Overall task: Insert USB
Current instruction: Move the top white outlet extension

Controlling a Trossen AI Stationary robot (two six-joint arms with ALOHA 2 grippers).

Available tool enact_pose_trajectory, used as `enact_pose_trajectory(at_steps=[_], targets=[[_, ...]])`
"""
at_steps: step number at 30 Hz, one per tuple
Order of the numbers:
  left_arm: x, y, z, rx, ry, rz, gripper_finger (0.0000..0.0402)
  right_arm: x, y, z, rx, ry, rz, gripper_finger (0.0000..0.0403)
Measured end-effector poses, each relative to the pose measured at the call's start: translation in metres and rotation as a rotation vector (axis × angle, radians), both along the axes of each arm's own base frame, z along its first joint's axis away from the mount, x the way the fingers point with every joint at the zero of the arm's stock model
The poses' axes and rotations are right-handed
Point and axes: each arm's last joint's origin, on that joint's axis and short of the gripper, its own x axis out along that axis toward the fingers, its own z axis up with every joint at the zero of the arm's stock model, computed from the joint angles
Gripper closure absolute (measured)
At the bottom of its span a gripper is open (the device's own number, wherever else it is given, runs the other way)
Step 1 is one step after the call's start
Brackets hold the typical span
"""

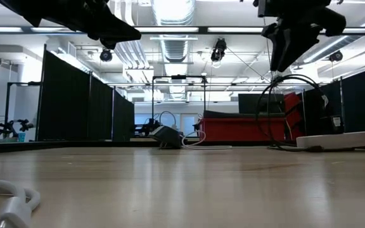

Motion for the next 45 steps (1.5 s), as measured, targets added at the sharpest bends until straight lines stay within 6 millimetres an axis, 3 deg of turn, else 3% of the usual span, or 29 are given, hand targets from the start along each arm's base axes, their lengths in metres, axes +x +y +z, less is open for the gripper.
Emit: enact_pose_trajectory(at_steps=[4, 8, 11, 15, 23, 27, 34, 37, 39, 43, 45], targets=[[0.0, 0.0, 0.0, 0.0, -0.001, 0.0, 0.0338, 0.007, -0.001, -0.01, -0.022, 0.037, 0.028, 0.0237], [0.0, 0.0, 0.0, 0.0, -0.001, 0.0, 0.0338, 0.018, -0.002, -0.02, -0.045, 0.05, 0.015, 0.0233], [0.0, 0.0, 0.0, 0.0, -0.001, 0.0, 0.0338, 0.024, -0.002, -0.025, -0.054, 0.066, 0.013, 0.0274], [0.0, 0.0, 0.0, 0.0, -0.002, 0.0, 0.0338, 0.025, -0.003, -0.026, -0.065, 0.085, 0.005, 0.0381], [0.0, 0.0, 0.0, 0.0, 0.0, 0.0, 0.0338, 0.017, -0.003, -0.022, -0.05, 0.091, -0.028, 0.0398], [0.0, 0.0, 0.0, 0.0, 0.0, 0.0, 0.0338, 0.013, -0.003, -0.018, -0.044, 0.077, -0.027, 0.0373], [0.0, 0.0, 0.0, 0.0, -0.001, 0.0, 0.0338, 0.014, -0.007, -0.027, -0.054, 0.126, -0.018, 0.027], [0.0, 0.0, 0.0, -0.006, -0.002, 0.002, 0.0338, 0.016, -0.007, -0.031, -0.058, 0.147, -0.01, 0.0258], [0.0, 0.0, 0.0, -0.008, -0.001, 0.002, 0.0338, 0.018, -0.007, -0.032, -0.059, 0.137, -0.029, 0.0279], [0.0, 0.0, 0.0, -0.01, -0.001, 0.003, 0.0338, 0.018, -0.011, -0.028, -0.132, 0.092, -0.132, 0.038], [0.0, 0.0, 0.0, -0.01, -0.001, 0.003, 0.0338, 0.015, -0.015, -0.02, -0.244, 0.025, -0.246, 0.039]])
